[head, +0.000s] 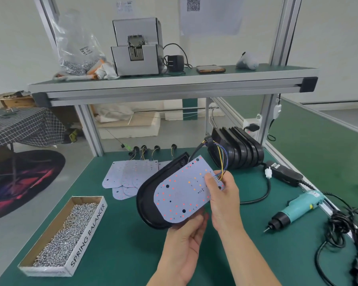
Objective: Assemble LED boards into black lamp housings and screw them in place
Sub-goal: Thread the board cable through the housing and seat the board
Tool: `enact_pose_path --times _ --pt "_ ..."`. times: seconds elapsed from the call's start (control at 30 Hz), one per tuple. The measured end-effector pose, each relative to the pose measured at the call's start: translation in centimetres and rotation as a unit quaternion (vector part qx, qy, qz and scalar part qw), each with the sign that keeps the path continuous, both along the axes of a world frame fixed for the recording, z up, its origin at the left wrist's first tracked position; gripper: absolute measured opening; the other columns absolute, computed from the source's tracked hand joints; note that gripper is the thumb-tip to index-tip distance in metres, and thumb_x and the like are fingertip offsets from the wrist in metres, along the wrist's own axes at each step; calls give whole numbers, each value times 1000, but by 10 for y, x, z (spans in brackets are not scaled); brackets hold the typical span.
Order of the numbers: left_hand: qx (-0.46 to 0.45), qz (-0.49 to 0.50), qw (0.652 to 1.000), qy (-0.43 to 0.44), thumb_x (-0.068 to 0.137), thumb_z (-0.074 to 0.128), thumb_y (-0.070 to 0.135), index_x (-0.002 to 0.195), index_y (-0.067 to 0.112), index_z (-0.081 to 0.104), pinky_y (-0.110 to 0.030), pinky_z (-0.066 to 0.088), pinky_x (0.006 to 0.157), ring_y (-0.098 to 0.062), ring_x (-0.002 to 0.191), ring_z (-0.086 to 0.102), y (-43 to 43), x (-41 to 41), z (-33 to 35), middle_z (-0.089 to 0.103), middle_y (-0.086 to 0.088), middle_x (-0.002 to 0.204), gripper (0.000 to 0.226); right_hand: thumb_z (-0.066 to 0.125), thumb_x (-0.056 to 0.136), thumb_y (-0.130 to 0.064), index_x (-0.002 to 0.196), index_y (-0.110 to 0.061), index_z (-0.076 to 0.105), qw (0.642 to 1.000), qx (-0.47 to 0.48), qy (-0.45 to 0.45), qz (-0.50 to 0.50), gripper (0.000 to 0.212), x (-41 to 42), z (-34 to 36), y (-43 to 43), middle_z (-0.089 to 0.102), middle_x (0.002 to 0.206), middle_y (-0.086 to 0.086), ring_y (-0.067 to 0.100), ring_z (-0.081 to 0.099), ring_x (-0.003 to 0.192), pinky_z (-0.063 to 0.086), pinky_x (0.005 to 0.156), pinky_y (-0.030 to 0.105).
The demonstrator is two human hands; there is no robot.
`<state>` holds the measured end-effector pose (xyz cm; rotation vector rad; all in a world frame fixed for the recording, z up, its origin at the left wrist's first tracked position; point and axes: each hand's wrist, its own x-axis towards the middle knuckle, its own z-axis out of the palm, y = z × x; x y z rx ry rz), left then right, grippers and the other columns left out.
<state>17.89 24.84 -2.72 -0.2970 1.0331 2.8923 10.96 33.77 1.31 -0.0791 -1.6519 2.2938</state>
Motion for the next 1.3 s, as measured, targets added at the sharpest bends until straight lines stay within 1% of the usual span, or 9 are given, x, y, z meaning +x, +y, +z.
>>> enact_pose_path --times 0.1,0.23,0.37,0.43,0.5,0.67,1.0,1.17,1.3 --pt "-53 -97 992 -61 87 54 -18 121 -5 59 -26 61 69 -32 96 74 -1 11 -5 71 -28 110 37 67 93 -15 80 -18 57 997 69 12 -19 17 -3 -3 3 56 64 -12 9 47 59 41 54 19" --pt "-376 -67 923 -40 66 73 20 84 8 69 -20 42 40 -19 44 59 -20 20 11 71 -11 65 22 63 84 -29 77 -27 55 988 148 38 0 11 -2 -6 14 52 60 -13 9 41 56 38 51 18" --pt "-620 228 749 52 87 72 25 97 34 63 -21 46 83 -6 89 59 -71 -20 32 65 16 95 17 65 89 -23 80 -22 55 982 179 45 33 13 -4 -10 24 51 63 -15 9 40 58 36 52 19" --pt "-614 115 780 45 95 66 29 125 31 50 -29 42 97 -9 108 55 -90 -42 38 59 11 115 34 65 89 -22 82 -20 56 979 187 53 56 12 -3 -9 26 50 62 -13 10 38 57 34 51 20" --pt "-586 -4 807 73 102 54 30 130 44 37 -26 43 82 -12 83 56 -95 -52 37 63 9 96 36 65 89 -22 81 -20 56 977 195 57 68 12 -2 -7 27 50 62 -12 10 39 56 34 51 18" --pt "-646 29 748 152 103 41 18 106 54 42 -19 34 52 -8 51 33 -84 -52 27 42 10 61 36 75 87 -19 87 -28 67 966 253 41 36 12 -4 -2 32 62 91 -17 8 49 92 40 73 22" --pt "-342 -104 929 100 93 47 39 118 22 73 -32 54 96 -19 119 65 -70 -32 30 70 -3 126 40 79 81 -25 84 -26 73 974 186 80 97 6 10 12 27 53 72 -6 13 43 66 38 63 26" --pt "-436 -122 879 146 76 69 45 112 19 78 -49 45 108 -27 122 61 -71 -22 30 62 -14 130 45 74 85 -38 75 -27 70 944 279 90 153 15 14 12 33 58 75 -7 6 50 70 41 68 16" --pt "-430 -111 885 137 69 71 45 104 16 80 -40 45 107 -23 124 57 -75 -16 25 63 -11 128 46 51 97 -32 99 -15 75 968 158 72 182 30 6 20 48 71 95 0 21 57 78 46 79 33"
